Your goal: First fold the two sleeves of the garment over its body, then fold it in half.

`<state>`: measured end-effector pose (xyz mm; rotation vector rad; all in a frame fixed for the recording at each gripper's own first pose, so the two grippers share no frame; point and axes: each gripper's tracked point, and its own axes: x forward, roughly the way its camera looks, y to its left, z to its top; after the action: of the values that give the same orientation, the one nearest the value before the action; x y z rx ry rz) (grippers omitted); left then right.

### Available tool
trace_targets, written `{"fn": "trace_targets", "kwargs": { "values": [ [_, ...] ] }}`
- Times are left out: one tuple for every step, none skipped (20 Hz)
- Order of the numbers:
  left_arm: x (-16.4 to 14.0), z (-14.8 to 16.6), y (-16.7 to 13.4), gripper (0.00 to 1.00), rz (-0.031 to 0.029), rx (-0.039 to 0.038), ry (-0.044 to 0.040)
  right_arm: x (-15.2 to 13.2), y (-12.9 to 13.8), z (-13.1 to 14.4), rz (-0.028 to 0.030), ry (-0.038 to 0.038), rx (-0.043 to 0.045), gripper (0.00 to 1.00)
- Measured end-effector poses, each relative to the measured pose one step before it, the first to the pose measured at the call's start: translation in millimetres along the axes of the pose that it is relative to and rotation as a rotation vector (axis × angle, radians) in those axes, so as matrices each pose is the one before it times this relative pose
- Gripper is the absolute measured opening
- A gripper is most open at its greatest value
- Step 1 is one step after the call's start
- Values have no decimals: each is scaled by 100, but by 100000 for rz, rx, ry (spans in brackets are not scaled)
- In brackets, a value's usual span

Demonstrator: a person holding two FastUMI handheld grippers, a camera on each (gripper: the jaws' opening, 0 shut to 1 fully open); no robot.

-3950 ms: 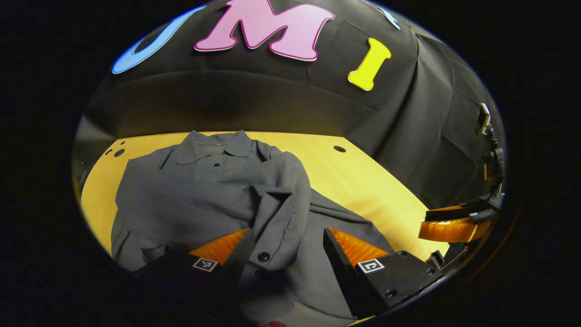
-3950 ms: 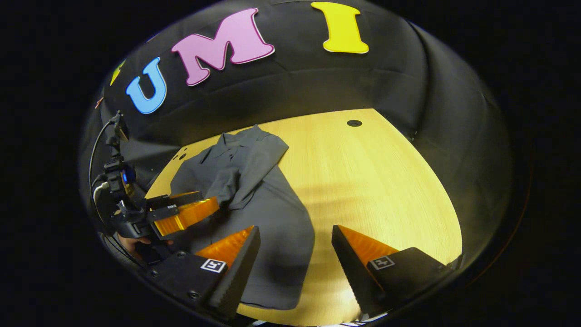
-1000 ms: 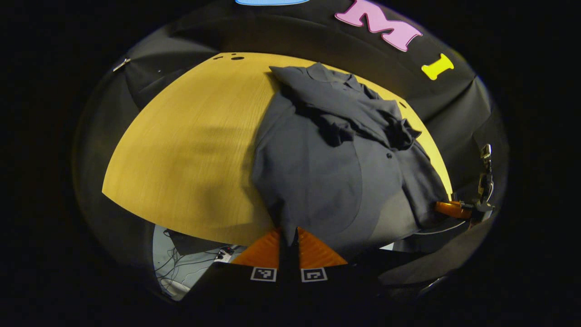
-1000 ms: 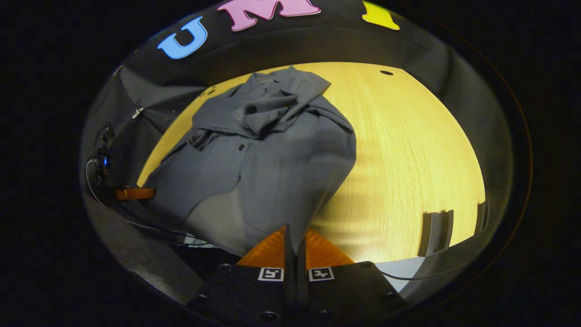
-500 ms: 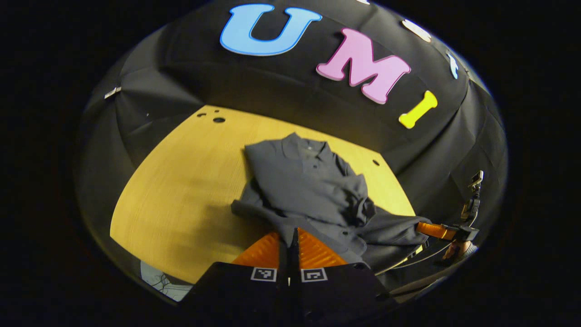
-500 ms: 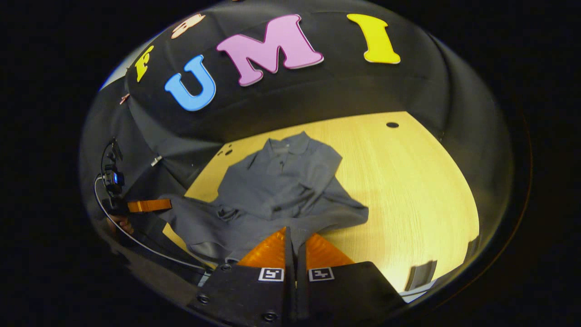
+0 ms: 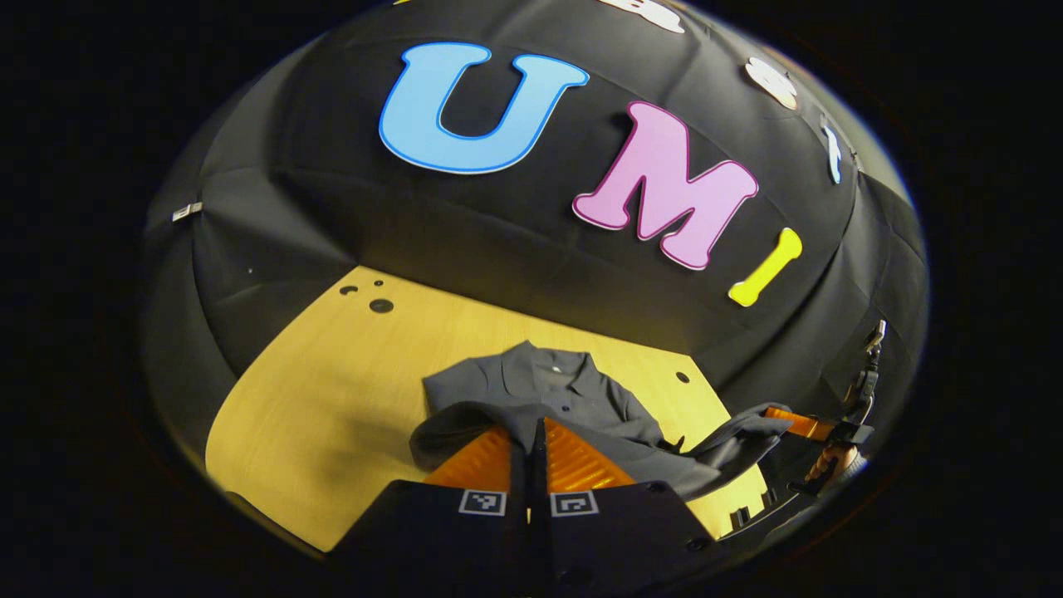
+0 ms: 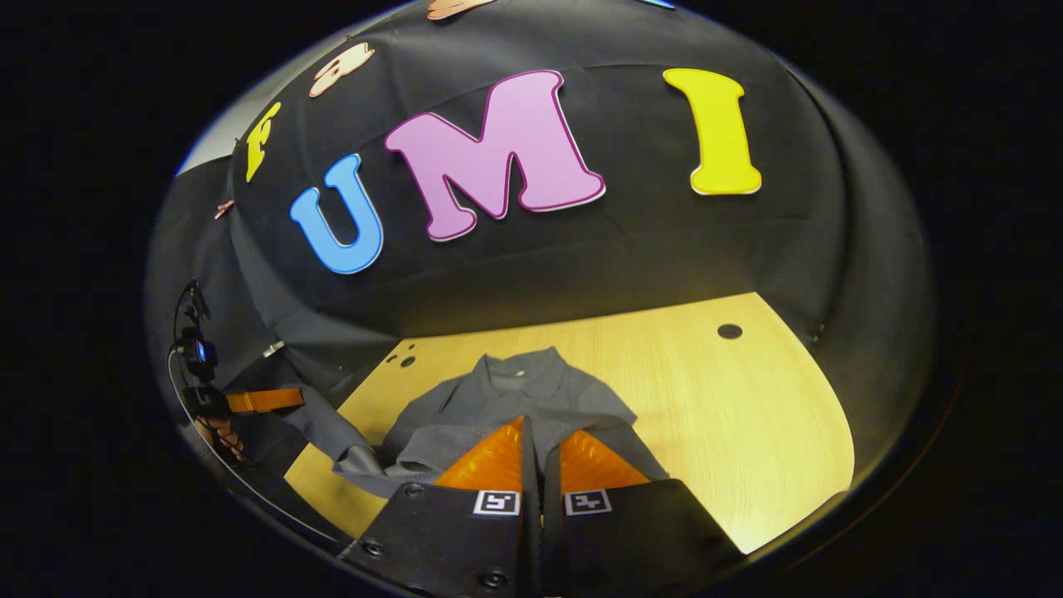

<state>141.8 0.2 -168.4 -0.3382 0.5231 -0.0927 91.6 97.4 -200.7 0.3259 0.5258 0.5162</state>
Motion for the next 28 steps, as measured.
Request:
{"fn": "trace_targets", "kwargs": {
  "values": [
    [1062,1067,362,5,765,-569,-2208,1182,-233,816,-586,-1261,-813,5],
    [1100,1022,286,5,465,-669,-2145,1183,-202,388,-1044,-449,-1027,5],
    [1197,728,179,5,245,-601,-2253,1086,-351,324,-633,-107,-837,5],
    [1308,645,239,5,2,-377,-1480,1022,-200,247,-527,-358,-478,5],
    [969,112,238,5,26,73,-85,1170,-304,199,-541,86,-121,5],
    [1434,-92,236,5,473,194,633,1184,-259,-74,-256,196,-99,5],
    [1489,-138,245,5,333,58,664,1304,-310,-182,-622,753,-505,5],
    [1518,-19,464,5,979,397,111,1191,-367,-403,-638,911,-915,5],
    [1391,-53,554,5,1341,224,225,1317,-409,-292,-608,891,-928,5],
    [1382,107,587,5,1261,-321,139,1259,-294,-200,-604,777,-472,5],
    [1254,-42,457,5,867,-438,54,1212,-234,-209,-225,529,130,5],
    [1096,-174,529,5,1228,348,376,1257,-314,19,-468,232,-187,5],
    [1112,-174,561,5,1026,492,670,1278,-322,-20,-461,455,-418,5],
    [1143,-236,433,5,955,427,288,1172,-247,-129,-156,440,-548,5],
    [1081,-239,282,5,663,131,562,1275,-205,-235,-261,557,-808,5],
    [977,-207,419,5,888,227,570,1147,-186,-274,-327,1059,-723,5],
    [1098,-244,373,5,718,244,543,1204,-199,-261,-274,551,-462,5],
    [1003,-335,293,5,452,451,450,1155,103,-837,-260,543,-407,5],
    [812,-462,244,5,683,422,1292,1198,-546,-29,-805,523,-335,5],
    [1014,-503,354,5,574,373,1349,952,-344,-511,-751,729,-173,5],
    [1175,-540,479,5,972,153,1369,946,-420,-564,-865,1022,466,5],
    [978,-667,539,5,1340,-238,1373,898,-300,-682,-739,920,706,5],
    [985,-595,459,5,1042,-563,1324,903,-385,-649,-656,1161,1121,5],
    [887,-595,468,5,1066,-642,1446,734,-187,-504,-86,763,1253,5],
    [802,-727,366,5,573,-698,1576,757,-394,-642,-888,1356,822,5],
    [701,-640,132,5,384,-290,1850,638,-379,-648,-786,1514,497,5],
    [642,-814,370,5,644,401,1974,564,-306,-762,-546,1523,-136,5],
    [560,-588,127,5,548,585,1590,466,-243,-695,-528,1591,-734,5]
  ]
}}
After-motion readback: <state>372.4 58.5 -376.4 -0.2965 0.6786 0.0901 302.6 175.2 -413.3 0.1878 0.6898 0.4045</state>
